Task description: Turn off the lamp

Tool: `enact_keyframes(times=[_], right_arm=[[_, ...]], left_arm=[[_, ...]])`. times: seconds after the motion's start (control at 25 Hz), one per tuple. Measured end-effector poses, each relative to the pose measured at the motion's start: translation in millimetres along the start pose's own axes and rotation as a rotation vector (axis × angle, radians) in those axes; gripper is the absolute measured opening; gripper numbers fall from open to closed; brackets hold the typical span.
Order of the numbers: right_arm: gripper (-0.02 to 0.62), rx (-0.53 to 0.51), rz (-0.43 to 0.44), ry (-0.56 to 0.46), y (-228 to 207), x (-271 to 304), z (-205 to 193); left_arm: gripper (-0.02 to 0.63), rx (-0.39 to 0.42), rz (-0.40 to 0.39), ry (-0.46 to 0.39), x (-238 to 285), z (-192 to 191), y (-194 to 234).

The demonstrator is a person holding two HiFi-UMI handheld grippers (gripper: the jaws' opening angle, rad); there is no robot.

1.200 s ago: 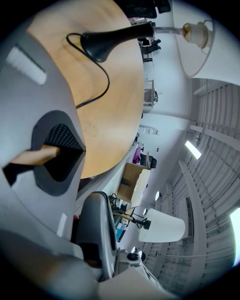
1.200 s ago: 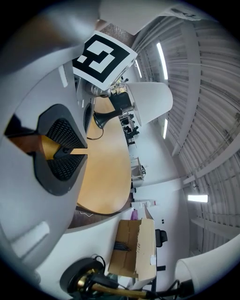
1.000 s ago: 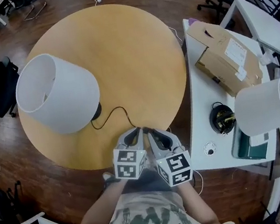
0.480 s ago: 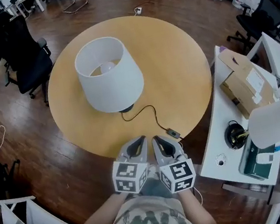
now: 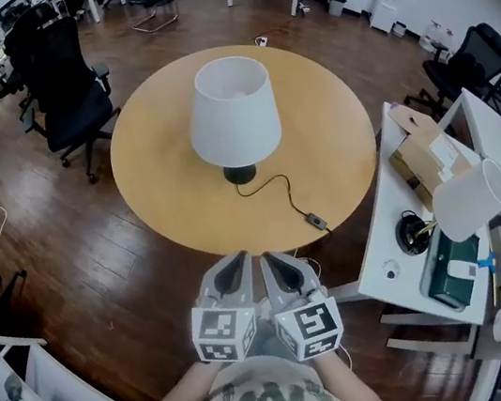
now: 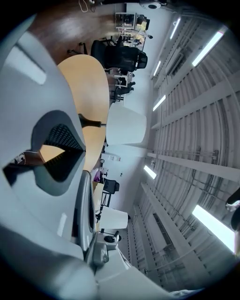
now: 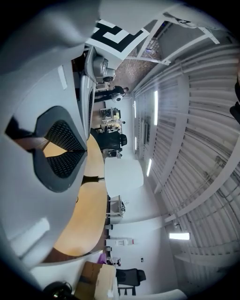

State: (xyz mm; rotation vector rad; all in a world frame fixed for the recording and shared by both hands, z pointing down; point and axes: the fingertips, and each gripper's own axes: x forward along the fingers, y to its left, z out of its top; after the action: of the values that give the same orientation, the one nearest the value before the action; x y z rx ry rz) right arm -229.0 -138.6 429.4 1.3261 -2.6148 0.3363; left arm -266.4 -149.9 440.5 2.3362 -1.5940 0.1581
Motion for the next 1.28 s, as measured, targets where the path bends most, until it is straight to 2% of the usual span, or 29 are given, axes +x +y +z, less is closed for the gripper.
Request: enact_keyframes(times=[0.32, 0.52, 0.84, 1.28], right_arm=[[0.0, -0.061, -0.026, -0.038, 42.2, -36.1, 7.1], [0.0, -0.068, -0.041, -0.063, 59.2, -48.9, 7.8], [0.0, -0.064, -0.066, -0.082, 66.8, -54.5, 4.5], [0.0, -0.063, -0.088, -0.057, 63.7, -53.3, 0.5]], left_arm=[[0.002, -0.01, -0.013, -0.075, -52.1, 1.8, -6.7], [0.002, -0.004, -0.025, -0.091, -72.7, -1.2, -10.9], [0.002, -0.01, -0.054, -0.096, -83.4, -4.8, -14.5], [0.002, -0.009, -0.075, -0.087, -80.7, -5.7, -14.9]])
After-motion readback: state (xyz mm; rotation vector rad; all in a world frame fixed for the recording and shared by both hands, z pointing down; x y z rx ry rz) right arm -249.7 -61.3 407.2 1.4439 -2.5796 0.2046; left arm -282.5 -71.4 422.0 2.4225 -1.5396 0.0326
